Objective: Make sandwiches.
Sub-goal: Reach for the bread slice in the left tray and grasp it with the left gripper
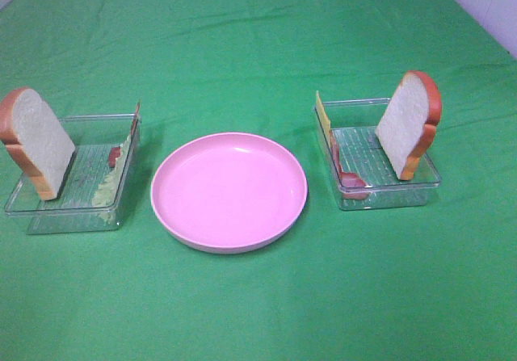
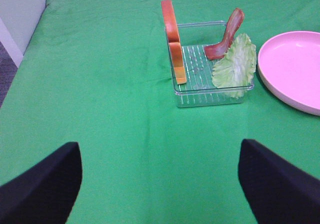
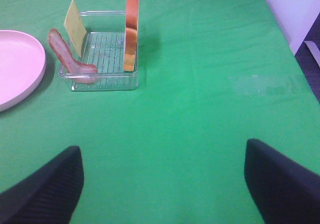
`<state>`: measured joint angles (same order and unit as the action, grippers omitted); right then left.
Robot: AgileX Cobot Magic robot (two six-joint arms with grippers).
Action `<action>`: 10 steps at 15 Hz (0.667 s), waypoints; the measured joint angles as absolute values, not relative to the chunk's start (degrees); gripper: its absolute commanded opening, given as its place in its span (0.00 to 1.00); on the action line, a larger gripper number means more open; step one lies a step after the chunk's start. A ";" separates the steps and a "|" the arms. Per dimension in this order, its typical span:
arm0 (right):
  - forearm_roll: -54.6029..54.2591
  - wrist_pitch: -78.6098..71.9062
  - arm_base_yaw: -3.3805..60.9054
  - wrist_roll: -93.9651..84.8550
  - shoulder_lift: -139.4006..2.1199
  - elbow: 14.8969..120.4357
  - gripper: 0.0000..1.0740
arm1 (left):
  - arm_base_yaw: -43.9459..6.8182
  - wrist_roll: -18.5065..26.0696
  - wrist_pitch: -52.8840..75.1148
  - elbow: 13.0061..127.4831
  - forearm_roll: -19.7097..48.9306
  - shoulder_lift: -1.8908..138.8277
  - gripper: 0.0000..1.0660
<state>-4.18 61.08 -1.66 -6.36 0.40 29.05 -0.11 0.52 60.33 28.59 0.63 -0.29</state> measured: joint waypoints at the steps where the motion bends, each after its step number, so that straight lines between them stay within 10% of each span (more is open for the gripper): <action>1: -4.18 61.08 -1.66 -6.36 0.40 29.05 0.77 | -0.11 0.52 60.33 28.59 0.63 -0.29 0.76; 10: -4.18 61.08 -1.66 -6.36 0.40 29.05 0.77 | -0.11 0.52 60.33 28.59 0.63 -0.29 0.76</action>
<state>-4.18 61.08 -1.66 -6.36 0.40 29.05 -0.11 0.52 60.33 28.59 0.63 -0.29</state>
